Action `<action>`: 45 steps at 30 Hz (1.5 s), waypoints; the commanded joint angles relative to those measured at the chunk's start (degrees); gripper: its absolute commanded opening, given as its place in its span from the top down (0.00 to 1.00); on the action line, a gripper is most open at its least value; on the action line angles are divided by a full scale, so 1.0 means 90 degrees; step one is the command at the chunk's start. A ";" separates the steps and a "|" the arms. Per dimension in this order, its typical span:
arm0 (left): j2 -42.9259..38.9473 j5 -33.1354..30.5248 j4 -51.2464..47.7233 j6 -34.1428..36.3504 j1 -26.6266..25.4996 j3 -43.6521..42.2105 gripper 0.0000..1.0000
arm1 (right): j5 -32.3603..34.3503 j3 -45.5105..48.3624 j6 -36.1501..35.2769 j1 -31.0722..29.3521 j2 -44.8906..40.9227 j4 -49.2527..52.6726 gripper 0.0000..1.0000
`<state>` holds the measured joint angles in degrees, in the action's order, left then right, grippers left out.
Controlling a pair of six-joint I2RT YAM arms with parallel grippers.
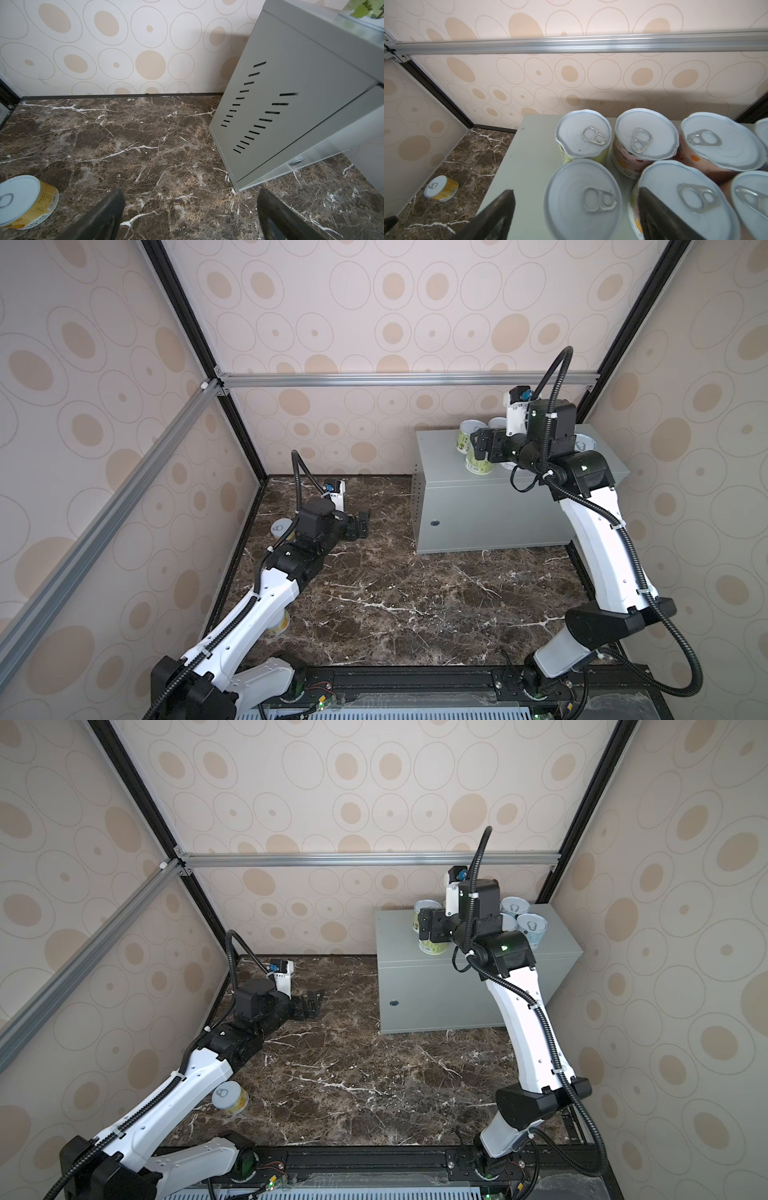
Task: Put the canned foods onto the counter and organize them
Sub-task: 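Lower the green can beside the grouped cans and open the right gripper, then draw the right gripper back down toward the floor cans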
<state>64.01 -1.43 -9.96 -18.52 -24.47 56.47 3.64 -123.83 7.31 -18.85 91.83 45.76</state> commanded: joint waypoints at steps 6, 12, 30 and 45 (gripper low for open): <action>-0.0594 -0.0074 -0.0090 -0.0230 0.0059 -0.0232 0.01 | -0.0631 0.1078 0.0107 0.0010 -0.1217 -0.0607 0.03; -0.1025 -0.0534 -0.0460 -0.0237 0.0056 -0.0370 0.01 | -0.1274 0.2227 0.0317 0.0005 -0.1996 -0.1067 0.01; -0.1503 -0.1286 -0.1562 -0.1292 0.0092 -0.0957 0.01 | -0.1350 0.4832 0.0230 -0.2487 -0.2405 -0.2418 0.01; -0.1689 -0.2081 -0.1884 -0.2230 0.0660 -0.1645 0.01 | -0.1666 0.6481 0.0567 -0.3547 -0.1468 -0.3986 0.00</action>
<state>48.60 -18.26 -25.41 -36.49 -19.90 41.25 -10.13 -67.29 10.98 -50.57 78.26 15.20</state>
